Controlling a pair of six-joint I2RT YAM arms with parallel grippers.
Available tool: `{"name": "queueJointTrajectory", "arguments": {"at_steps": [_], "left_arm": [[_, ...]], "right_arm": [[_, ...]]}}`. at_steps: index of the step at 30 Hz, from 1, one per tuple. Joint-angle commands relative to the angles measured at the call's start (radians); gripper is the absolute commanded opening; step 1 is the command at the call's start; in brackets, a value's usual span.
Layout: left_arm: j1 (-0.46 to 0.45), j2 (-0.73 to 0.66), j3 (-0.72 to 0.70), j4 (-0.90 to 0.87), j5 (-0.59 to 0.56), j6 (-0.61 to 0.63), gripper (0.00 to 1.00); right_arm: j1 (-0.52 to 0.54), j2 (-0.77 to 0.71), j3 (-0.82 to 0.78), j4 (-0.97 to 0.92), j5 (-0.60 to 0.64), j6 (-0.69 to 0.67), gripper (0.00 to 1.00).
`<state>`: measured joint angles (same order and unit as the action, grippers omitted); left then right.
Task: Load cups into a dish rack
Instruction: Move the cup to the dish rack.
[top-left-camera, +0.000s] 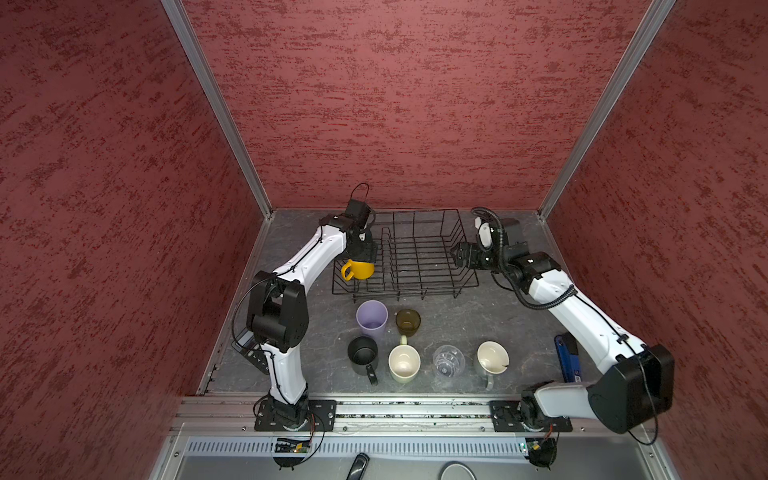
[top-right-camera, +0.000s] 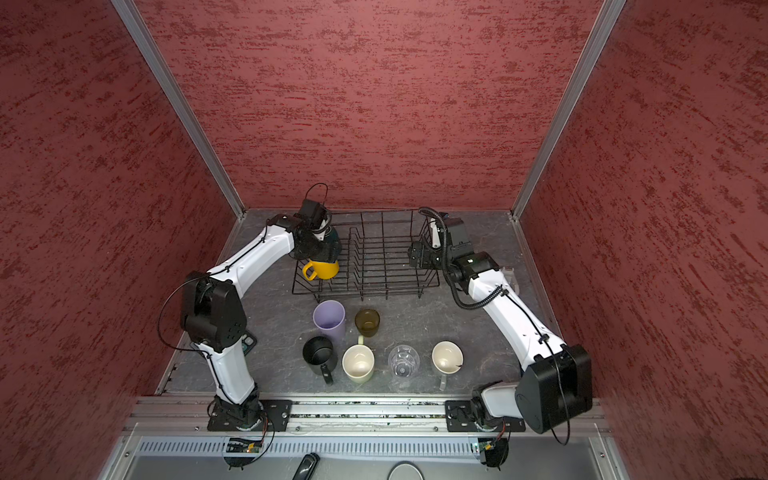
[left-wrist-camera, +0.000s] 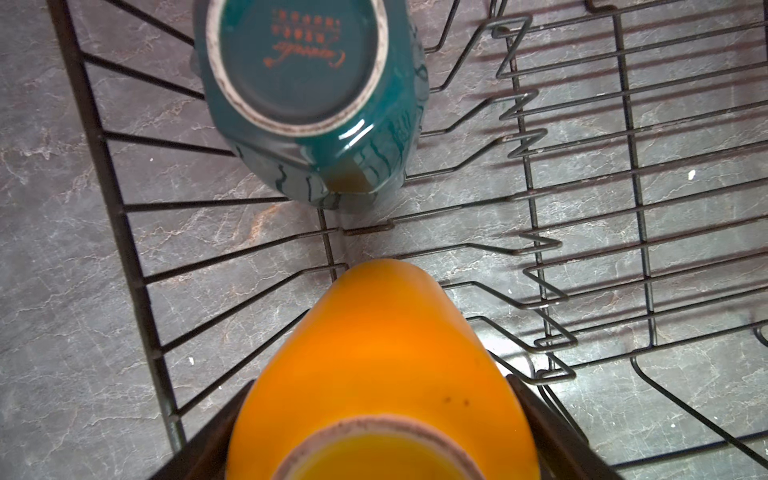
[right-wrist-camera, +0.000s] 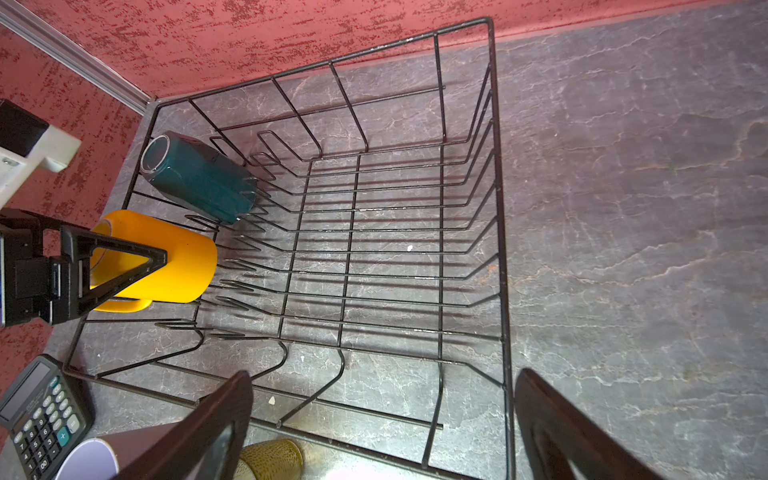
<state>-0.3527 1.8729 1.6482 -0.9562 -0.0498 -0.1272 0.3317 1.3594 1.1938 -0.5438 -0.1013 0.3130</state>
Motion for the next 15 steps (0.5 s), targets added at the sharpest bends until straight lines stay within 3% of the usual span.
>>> {"name": "queueJointTrajectory", "arguments": {"at_steps": [1, 15], "left_arm": [[-0.009, -0.033, -0.032, -0.056, 0.032, -0.012, 0.78], [-0.031, -0.039, -0.028, -0.055, 0.009, -0.017, 0.77]], "right_arm": [[-0.007, -0.022, -0.005, 0.006, 0.007, -0.009, 0.99], [-0.006, -0.016, -0.007, 0.01, 0.006, -0.006, 0.99]]}}
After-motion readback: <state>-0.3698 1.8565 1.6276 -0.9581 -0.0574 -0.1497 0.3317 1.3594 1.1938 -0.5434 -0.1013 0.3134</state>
